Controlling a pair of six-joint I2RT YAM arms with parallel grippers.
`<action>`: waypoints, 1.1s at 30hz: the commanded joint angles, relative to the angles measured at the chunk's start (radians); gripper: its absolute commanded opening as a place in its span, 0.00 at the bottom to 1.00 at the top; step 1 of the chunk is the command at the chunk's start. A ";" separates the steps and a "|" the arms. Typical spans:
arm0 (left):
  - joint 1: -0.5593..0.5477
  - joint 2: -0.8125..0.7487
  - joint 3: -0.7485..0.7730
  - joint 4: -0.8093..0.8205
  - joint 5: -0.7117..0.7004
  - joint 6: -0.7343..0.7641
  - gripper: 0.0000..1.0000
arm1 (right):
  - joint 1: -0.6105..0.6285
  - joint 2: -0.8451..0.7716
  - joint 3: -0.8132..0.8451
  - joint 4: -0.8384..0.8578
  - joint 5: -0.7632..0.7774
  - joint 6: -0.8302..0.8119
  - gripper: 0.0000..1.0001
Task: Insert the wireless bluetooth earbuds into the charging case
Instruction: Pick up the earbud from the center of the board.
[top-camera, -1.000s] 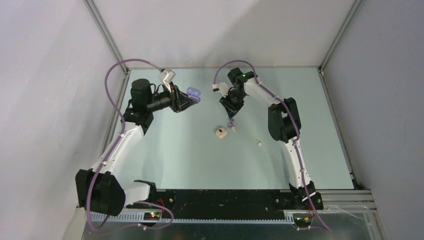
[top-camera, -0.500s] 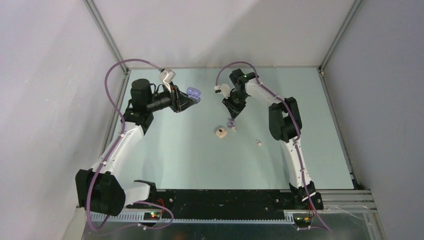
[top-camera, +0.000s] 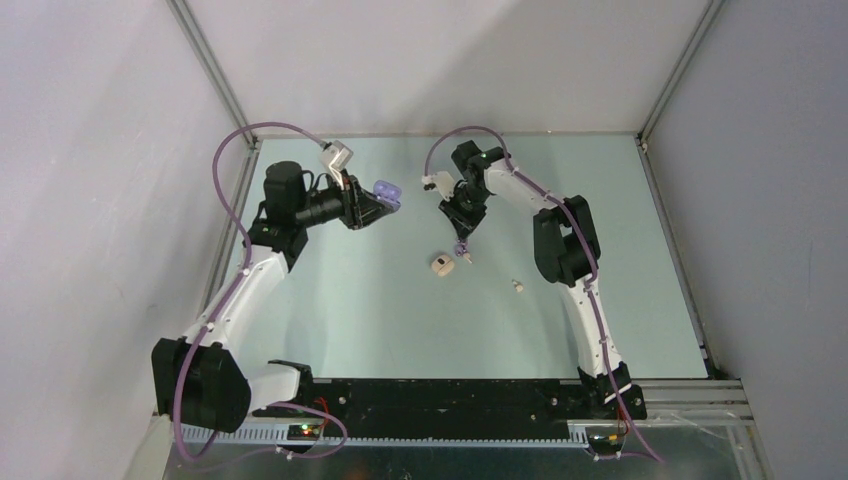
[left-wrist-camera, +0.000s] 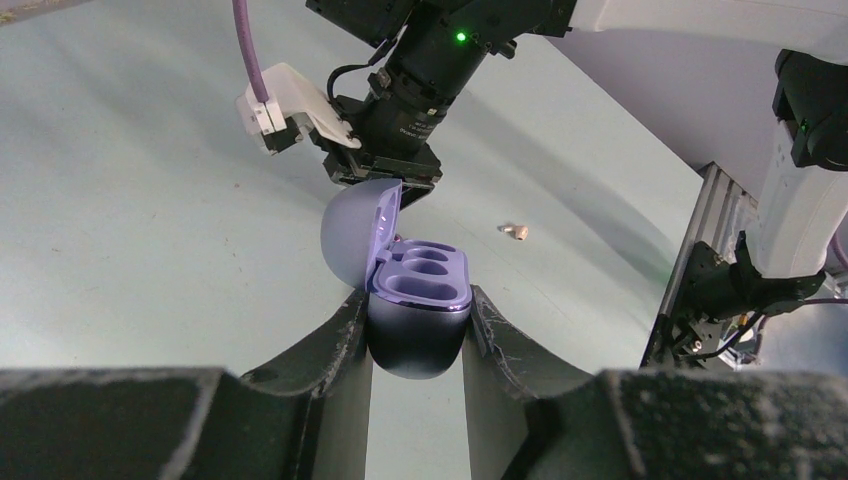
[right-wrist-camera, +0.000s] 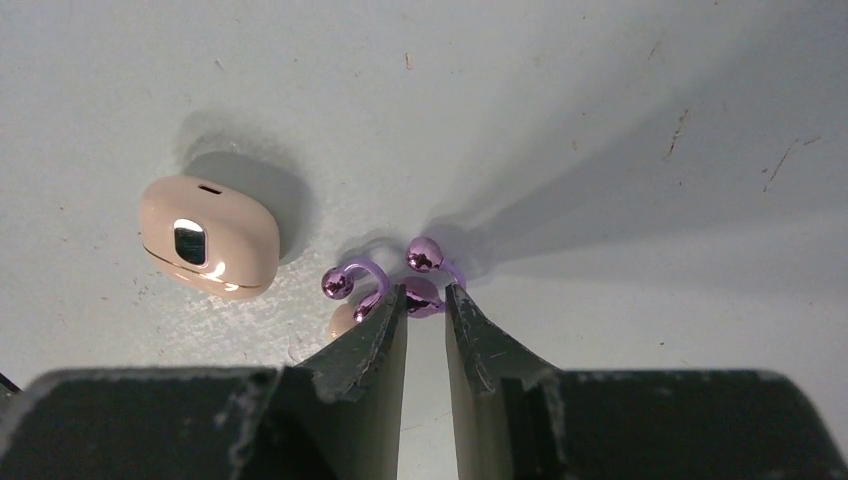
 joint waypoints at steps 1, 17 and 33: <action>0.008 -0.039 0.003 0.007 -0.010 0.030 0.00 | 0.001 0.014 0.011 0.013 0.019 0.008 0.24; 0.008 -0.035 -0.001 0.003 -0.018 0.033 0.00 | -0.017 0.012 0.036 0.050 0.067 0.034 0.20; 0.008 -0.024 0.007 0.001 -0.016 0.033 0.00 | 0.000 0.019 0.005 0.002 0.010 0.034 0.26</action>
